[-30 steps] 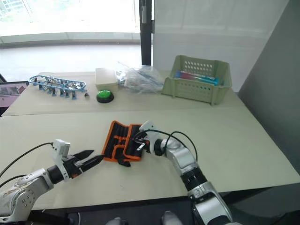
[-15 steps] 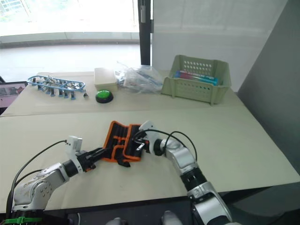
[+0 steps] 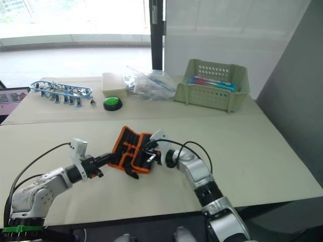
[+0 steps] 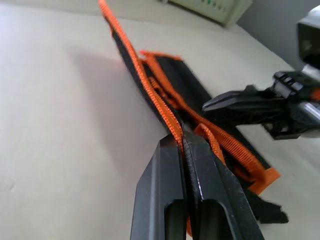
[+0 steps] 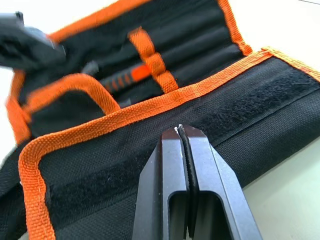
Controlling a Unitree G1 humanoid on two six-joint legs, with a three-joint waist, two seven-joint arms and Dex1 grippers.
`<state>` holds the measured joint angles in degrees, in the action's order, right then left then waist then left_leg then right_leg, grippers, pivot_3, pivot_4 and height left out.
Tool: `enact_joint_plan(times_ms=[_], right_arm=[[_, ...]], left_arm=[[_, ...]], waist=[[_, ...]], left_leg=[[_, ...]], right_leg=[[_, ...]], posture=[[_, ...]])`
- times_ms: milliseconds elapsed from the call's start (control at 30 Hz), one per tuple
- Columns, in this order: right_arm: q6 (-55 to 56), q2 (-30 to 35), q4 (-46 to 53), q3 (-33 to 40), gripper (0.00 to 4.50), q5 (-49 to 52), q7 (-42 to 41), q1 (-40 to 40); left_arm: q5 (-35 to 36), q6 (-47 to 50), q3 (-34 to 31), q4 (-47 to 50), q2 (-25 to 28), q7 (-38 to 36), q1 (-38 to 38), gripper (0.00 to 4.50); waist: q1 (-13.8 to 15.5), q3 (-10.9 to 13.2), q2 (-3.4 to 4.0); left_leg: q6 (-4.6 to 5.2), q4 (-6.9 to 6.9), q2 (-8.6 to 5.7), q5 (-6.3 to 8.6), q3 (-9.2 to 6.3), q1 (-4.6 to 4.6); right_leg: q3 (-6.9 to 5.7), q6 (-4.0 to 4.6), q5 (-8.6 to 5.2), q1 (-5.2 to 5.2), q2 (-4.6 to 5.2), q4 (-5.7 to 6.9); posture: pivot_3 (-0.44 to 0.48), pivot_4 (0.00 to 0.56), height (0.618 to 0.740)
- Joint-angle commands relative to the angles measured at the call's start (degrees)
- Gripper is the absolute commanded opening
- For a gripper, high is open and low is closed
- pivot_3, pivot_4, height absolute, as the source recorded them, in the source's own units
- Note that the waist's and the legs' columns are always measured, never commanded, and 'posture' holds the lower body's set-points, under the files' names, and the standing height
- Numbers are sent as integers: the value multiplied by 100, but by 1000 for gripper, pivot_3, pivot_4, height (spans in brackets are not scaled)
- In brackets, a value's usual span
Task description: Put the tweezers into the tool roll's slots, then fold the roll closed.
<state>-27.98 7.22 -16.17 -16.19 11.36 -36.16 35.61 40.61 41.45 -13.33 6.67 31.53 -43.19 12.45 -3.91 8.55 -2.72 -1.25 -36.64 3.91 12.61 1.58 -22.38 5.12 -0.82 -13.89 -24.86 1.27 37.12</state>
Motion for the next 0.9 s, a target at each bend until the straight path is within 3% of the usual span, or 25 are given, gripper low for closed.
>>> enact_joint_plan(times_ms=[33,400,633,900], right_arm=[[-151,-8,18,-70,0,-146,42,-160],[-369,-26,316,-1,0,-162,98,-300],[-675,-184,679,501,0,194,287,-302],[-1081,414,1662,1149,0,962,-347,-315]], left_arm=[[313,218,141,517,58,-159,328,7],[-877,-219,1405,-537,-372,-58,761,7],[-1160,-169,1633,-956,-726,43,999,7],[-1371,-185,1638,-1069,-963,207,956,7]], waist=[[-2,0,0],[-1,0,0],[61,0,1],[157,0,1]], left_leg=[[0,0,-1,0,0,0],[0,0,-4,0,0,3],[0,-9,-6,0,-1,2],[1,-22,-14,0,-1,-5]], right_leg=[[1,-1,0,0,0,0],[4,-3,1,2,-2,-1],[5,-15,0,6,-1,0],[15,-35,0,7,0,-4]], posture=[[0,150,740],[0,150,740],[0,150,740],[0,150,740]])
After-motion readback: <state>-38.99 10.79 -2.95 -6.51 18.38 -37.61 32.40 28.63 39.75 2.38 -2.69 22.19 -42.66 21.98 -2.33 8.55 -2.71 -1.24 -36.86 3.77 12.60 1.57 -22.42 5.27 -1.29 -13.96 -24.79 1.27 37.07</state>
